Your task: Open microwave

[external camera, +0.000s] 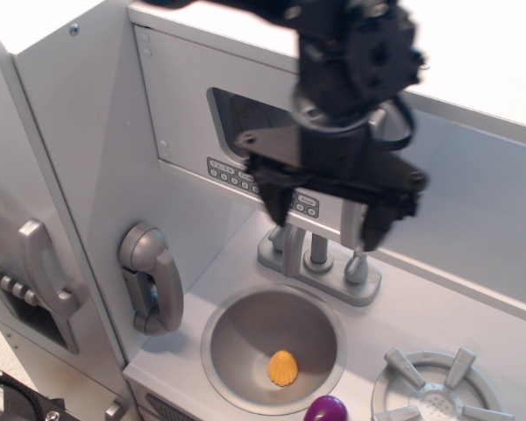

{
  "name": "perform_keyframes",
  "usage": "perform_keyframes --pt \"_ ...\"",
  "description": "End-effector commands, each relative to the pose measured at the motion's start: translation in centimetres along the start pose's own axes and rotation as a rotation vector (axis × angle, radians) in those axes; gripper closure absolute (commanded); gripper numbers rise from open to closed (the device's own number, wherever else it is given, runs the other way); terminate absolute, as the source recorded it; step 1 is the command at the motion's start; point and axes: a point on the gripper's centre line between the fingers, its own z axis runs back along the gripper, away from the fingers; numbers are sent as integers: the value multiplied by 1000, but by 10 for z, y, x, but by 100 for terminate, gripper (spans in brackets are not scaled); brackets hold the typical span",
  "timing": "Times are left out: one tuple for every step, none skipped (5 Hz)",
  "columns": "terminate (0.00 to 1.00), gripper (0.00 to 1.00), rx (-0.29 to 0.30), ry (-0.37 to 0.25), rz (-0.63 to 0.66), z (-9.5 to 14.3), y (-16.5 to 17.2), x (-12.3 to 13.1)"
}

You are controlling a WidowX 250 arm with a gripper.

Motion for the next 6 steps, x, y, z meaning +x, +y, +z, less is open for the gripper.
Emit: perform_keyframes --pt "0 0 -15 -159 47 14 -16 40" --pt "0 0 9 -173 54 8 -17 47" --pt "0 0 14 -179 61 5 -15 56" --pt "0 0 24 -169 65 2 -13 60" --pt "0 100 15 -162 61 -1 -12 61" --pt "0 100 -2 -144 37 -1 -12 65"
